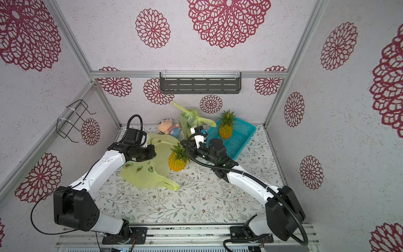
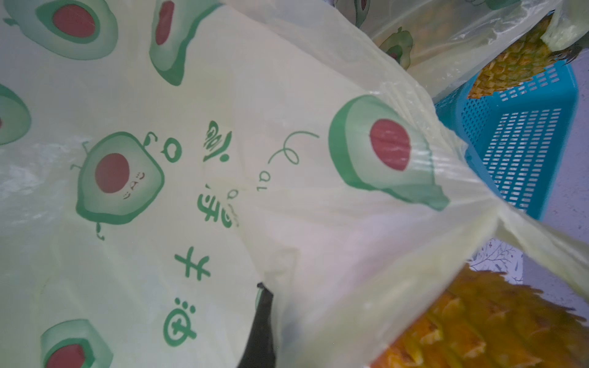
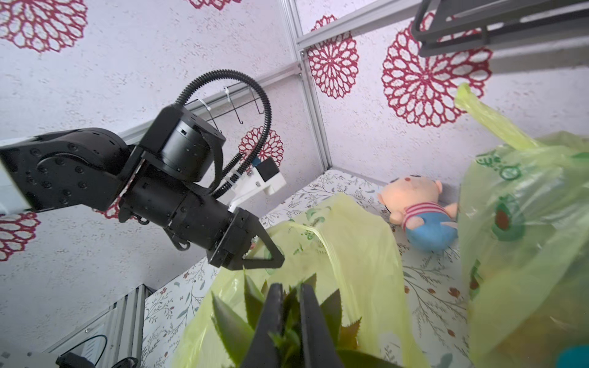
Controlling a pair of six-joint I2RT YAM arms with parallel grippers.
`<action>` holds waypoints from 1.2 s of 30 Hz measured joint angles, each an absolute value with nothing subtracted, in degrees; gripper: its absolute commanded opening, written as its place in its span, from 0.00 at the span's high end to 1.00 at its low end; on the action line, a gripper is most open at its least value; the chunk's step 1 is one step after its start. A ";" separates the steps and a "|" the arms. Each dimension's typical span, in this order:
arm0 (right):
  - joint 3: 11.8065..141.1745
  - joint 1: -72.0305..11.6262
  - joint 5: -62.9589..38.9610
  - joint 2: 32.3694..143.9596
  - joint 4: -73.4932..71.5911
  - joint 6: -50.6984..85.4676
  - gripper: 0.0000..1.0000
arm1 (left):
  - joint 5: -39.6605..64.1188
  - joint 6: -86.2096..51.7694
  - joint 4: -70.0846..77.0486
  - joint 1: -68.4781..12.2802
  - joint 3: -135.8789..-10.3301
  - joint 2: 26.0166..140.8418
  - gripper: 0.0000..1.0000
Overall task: Place the pineapple into a plastic bag & tie a knot
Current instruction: Place the pineapple in the plastic bag.
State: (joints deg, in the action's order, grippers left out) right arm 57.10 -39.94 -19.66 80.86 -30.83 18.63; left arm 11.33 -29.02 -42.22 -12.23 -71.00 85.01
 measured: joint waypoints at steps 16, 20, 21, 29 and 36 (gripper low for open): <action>66.04 -43.46 -17.23 92.75 -35.68 13.50 1.00 | 12.62 -31.35 -42.70 -12.23 -71.16 80.31 1.00; 66.24 -44.12 -18.39 94.94 -36.12 11.42 1.00 | 12.99 -31.07 -42.78 -12.23 -71.16 80.09 1.00; 66.24 -44.21 -18.90 95.44 -36.16 11.09 1.00 | 13.10 -30.85 -42.87 -12.23 -71.16 80.09 1.00; 66.87 -44.47 -23.00 96.33 -41.15 11.14 1.00 | 13.76 -27.29 -46.39 -12.23 -71.40 80.12 1.00; 65.01 -44.47 -22.76 96.33 -46.87 10.17 1.00 | 15.03 -24.53 -48.53 -12.23 -71.42 80.29 1.00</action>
